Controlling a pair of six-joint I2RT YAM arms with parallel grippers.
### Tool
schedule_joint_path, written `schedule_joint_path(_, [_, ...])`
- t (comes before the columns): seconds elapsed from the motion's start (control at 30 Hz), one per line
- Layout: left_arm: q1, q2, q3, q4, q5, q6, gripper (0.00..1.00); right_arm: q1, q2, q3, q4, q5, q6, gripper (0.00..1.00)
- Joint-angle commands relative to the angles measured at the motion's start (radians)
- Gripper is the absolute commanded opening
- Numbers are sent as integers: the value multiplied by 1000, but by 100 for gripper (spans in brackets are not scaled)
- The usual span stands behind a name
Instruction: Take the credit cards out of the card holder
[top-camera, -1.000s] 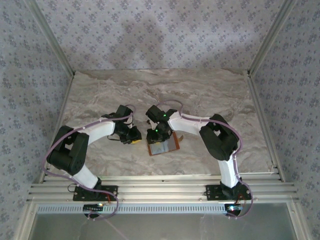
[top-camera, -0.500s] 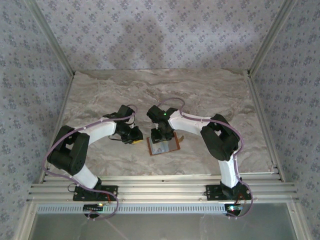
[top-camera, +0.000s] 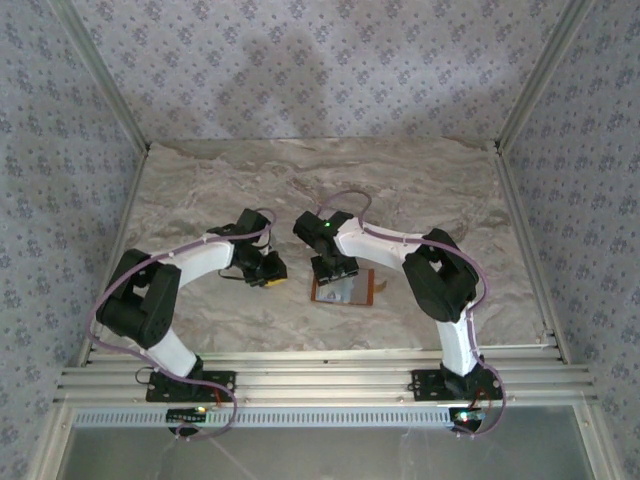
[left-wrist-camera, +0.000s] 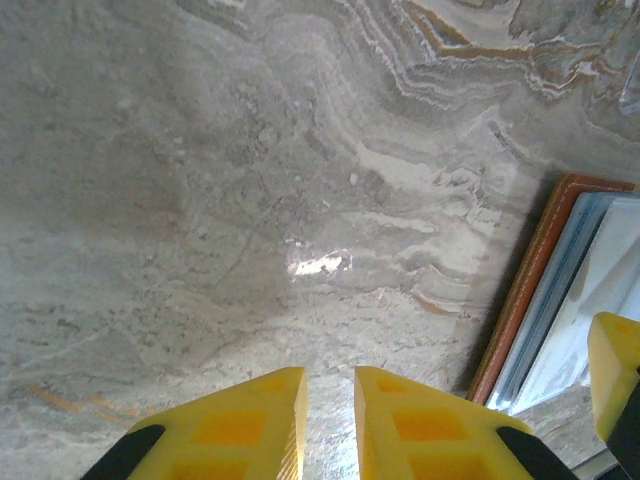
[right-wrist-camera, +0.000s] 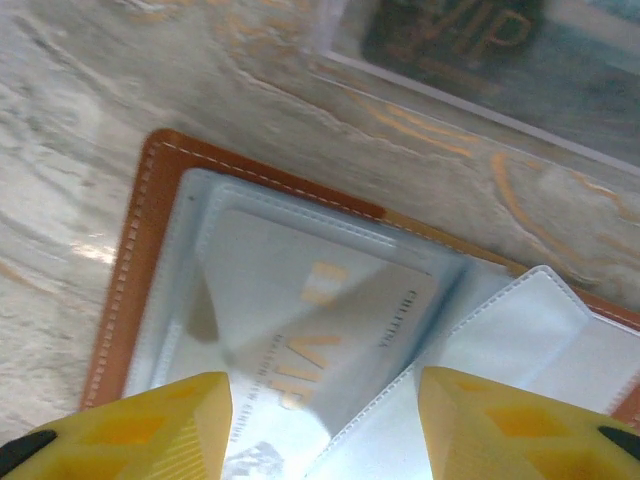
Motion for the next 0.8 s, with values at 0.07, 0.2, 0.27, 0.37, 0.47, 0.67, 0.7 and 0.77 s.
schedule_joint_path(0.07, [-12,15,31,-8,14,10,21,-9,-22,16,-85,89,18,55])
schedule_joint_path(0.2, [-17,21,37,-10,14,8,21,-16,-34,2,-104,122,24,56])
schedule_joint_path(0.27, [-20,24,42,-11,14,7,21,-22,-44,-10,-110,134,26,56])
schedule_joint_path(0.37, [-25,33,53,-16,14,9,21,-35,-67,-36,-113,143,33,56])
schedule_joint_path(0.47, [-28,40,62,-16,13,8,21,-55,-96,-74,-100,133,40,57])
schedule_joint_path(0.67, [-47,59,84,-17,15,9,21,-106,-157,-182,-2,27,39,57])
schedule_joint_path(0.7, [-50,62,89,-17,15,10,21,-115,-165,-198,12,11,40,57])
schedule_joint_path(0.77, [-60,66,96,-17,15,8,21,-132,-182,-230,42,-19,39,57])
